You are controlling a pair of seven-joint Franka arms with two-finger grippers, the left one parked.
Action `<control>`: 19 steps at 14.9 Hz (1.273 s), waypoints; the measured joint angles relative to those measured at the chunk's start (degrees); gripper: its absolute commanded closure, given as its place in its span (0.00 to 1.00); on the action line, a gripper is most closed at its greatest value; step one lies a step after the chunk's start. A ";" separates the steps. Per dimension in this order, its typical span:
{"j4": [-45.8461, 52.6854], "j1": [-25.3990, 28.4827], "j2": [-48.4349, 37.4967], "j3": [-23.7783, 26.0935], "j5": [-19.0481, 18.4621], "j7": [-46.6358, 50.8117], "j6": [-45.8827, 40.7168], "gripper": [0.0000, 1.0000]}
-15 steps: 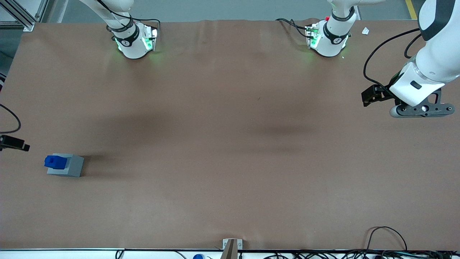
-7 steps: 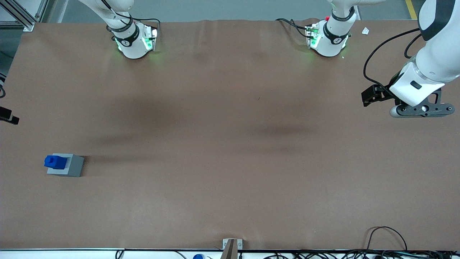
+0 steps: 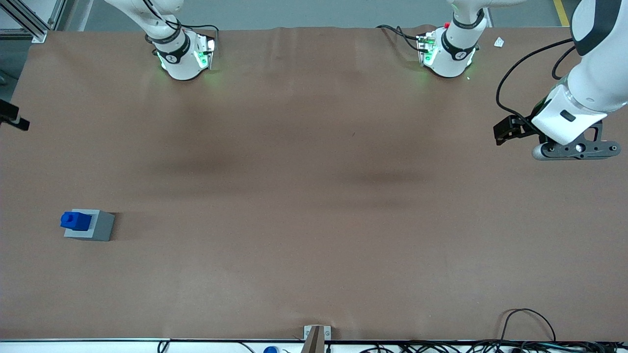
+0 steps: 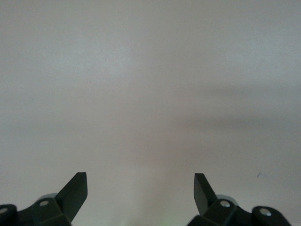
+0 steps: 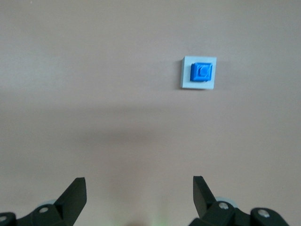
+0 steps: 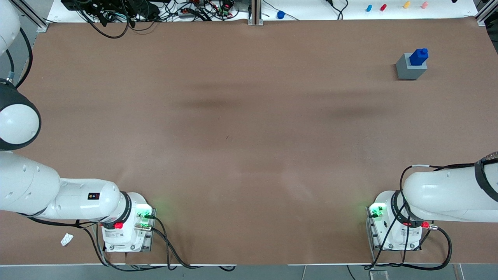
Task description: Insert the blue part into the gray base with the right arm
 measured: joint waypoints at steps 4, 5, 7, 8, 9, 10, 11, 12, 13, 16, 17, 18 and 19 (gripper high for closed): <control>-2.61 3.08 -3.59 0.13 -0.95 2.56 -0.82 0.00; -3.51 3.11 -4.17 0.13 -0.98 2.57 -0.57 0.00; -6.29 3.11 -5.42 0.07 -1.03 2.57 1.82 0.00; -8.04 3.11 -6.17 0.07 -1.03 2.57 3.29 0.00; -9.33 3.11 -6.82 0.09 -1.03 2.57 4.27 0.00; -10.09 3.18 -7.26 0.13 -1.04 2.57 4.98 0.00; -10.31 3.40 -7.53 0.19 -1.04 2.57 5.51 0.00; -10.26 3.77 -7.78 0.25 -1.04 2.62 6.00 0.00; -10.16 4.12 -8.07 0.32 -1.04 2.99 6.26 0.00; -10.14 4.92 -8.65 0.36 -1.04 4.93 6.30 0.00; -10.11 5.02 -8.65 0.37 -1.04 5.16 6.36 0.00; -10.07 5.04 -8.65 0.36 -1.04 5.31 6.48 0.00; -9.97 5.04 -8.64 0.36 -1.04 5.38 6.55 0.00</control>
